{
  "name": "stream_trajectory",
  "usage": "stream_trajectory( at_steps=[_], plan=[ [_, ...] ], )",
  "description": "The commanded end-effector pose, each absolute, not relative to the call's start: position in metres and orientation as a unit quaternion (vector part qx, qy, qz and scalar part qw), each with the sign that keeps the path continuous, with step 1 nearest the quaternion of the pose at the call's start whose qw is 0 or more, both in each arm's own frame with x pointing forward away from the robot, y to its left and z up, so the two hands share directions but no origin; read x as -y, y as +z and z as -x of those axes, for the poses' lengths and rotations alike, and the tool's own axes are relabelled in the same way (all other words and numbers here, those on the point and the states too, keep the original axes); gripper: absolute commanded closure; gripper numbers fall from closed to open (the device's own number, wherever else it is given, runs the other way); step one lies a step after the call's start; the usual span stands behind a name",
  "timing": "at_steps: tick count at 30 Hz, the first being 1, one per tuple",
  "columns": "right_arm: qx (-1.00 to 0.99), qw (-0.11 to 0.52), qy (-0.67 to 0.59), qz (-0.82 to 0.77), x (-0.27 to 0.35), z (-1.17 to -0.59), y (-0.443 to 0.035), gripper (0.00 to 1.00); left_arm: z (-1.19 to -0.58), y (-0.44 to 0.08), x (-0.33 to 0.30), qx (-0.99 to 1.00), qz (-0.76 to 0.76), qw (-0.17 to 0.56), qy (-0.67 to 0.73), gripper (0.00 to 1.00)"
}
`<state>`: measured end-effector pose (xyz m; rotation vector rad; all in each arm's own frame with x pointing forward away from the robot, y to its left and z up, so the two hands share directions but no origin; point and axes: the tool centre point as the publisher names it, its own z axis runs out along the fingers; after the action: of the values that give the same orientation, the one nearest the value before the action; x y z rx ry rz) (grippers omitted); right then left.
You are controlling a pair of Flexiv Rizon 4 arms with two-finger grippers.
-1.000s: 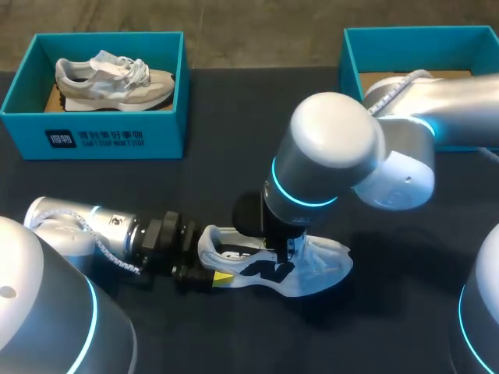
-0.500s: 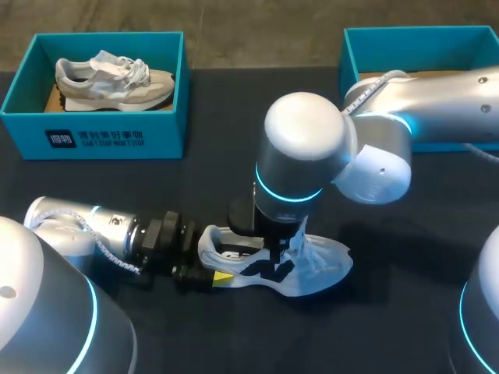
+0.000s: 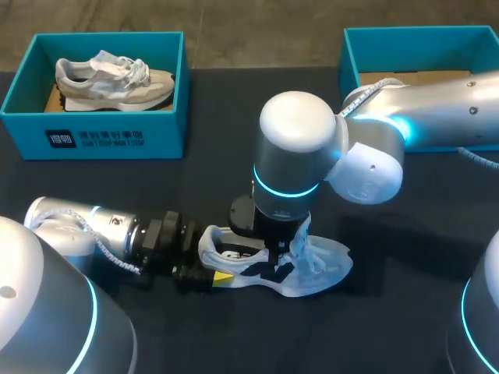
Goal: Take the shoe out of the shoebox, open the shoe tongue, remove and reinsert the insole, then place the shoe into the shoebox
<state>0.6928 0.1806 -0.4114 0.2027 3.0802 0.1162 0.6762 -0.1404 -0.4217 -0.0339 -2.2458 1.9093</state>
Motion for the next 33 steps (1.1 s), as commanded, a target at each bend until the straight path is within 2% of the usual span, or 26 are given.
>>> stream_trajectory(
  at_steps=[1,10,14,26,30,31,33],
  plan=[
    [-0.997,0.004,0.037,-0.068,-0.182,-0.693,-0.433,0.74,-0.677,-0.422,0.141,0.758,0.010,0.096,0.645,1.00],
    [-0.994,-0.073,0.024,-0.079,-0.184,-0.681,-0.450,0.73,-0.677,-0.422,0.141,0.758,0.010,0.096,0.645,1.00],
    [-0.991,-0.101,0.026,-0.086,-0.184,-0.674,-0.456,0.77,-0.677,-0.422,0.141,0.758,0.010,0.096,0.645,1.00],
    [-0.987,-0.127,0.035,-0.087,-0.182,-0.654,-0.466,0.81,-0.677,-0.422,0.141,0.758,0.010,0.096,0.645,1.00],
    [-0.987,-0.129,0.038,-0.086,-0.182,-0.653,-0.467,0.88,-0.677,-0.422,0.141,0.758,0.010,0.096,0.645,1.00],
    [-0.987,-0.130,0.040,-0.084,-0.182,-0.653,-0.467,1.00,-0.677,-0.422,0.141,0.758,0.010,0.096,0.645,1.00],
    [-0.987,-0.133,0.043,-0.081,-0.182,-0.652,-0.467,1.00,-0.677,-0.422,0.141,0.758,0.010,0.096,0.645,1.00]
  ],
)
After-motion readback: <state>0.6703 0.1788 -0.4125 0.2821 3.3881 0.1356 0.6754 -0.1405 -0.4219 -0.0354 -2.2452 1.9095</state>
